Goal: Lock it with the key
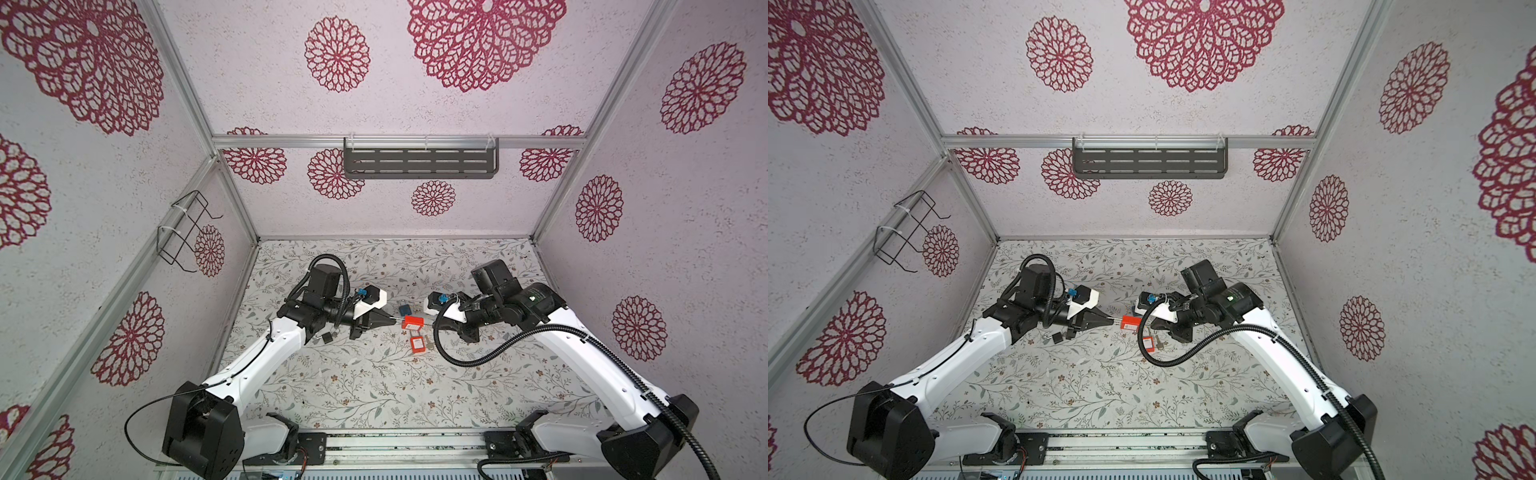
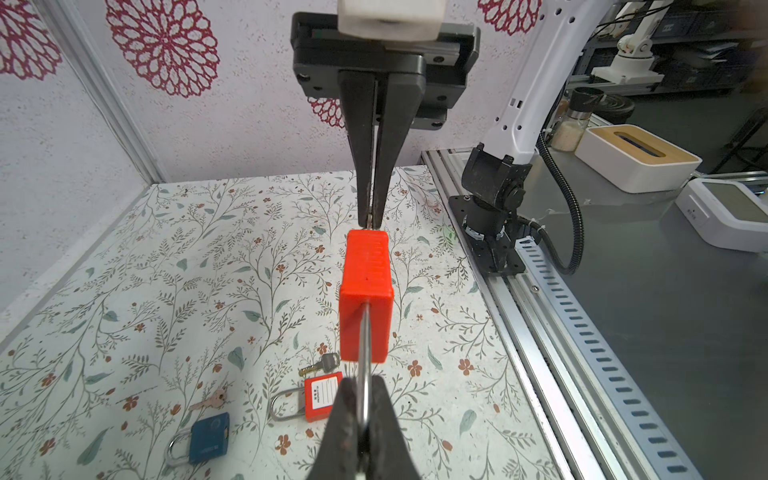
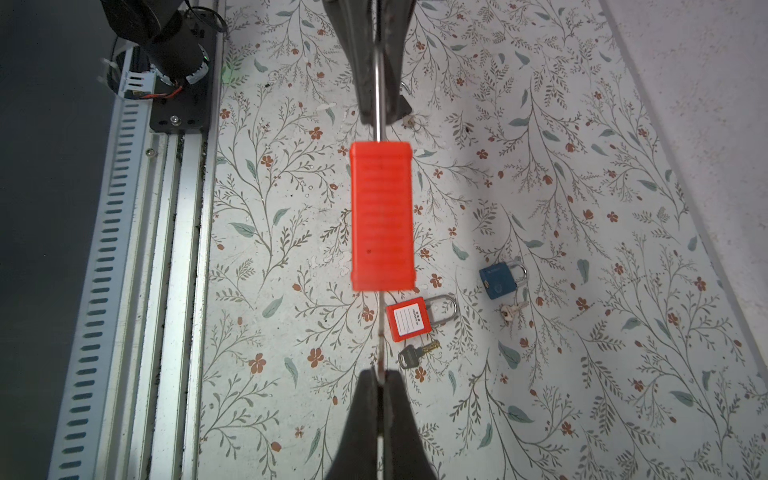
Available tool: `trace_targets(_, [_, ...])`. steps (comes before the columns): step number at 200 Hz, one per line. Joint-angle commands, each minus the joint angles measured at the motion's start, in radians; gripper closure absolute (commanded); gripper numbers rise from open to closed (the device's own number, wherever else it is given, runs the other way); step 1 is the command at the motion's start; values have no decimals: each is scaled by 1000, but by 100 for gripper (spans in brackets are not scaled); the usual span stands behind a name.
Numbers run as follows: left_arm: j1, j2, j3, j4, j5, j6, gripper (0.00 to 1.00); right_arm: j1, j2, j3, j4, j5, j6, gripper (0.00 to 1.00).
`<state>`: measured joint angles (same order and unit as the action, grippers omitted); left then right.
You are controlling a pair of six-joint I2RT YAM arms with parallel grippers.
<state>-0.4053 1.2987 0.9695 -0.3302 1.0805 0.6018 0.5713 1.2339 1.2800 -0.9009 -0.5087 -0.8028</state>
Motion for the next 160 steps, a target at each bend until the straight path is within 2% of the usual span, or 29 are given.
trace_targets(1, [15, -30, 1, -15, 44, 14, 100, -8, -35, -6, -27, 23, 5, 100])
trace_targets(45, [31, -38, 11, -95, 22, 62, 100, -8, -64, -63, 9, 98, 64, 100])
trace_targets(58, [41, -25, 27, -161, 4, 94, 100, -8, -78, -100, 51, 126, 124, 100])
trace_targets(84, [44, 51, 104, -437, -53, 277, 100, -7, -108, -173, 149, 141, 276, 100])
trace_targets(97, [43, 84, 138, -531, -72, 329, 100, -7, -125, -212, 197, 143, 340, 100])
trace_targets(160, [29, 174, 218, -703, -268, 406, 100, 8, -150, -314, 301, 219, 568, 100])
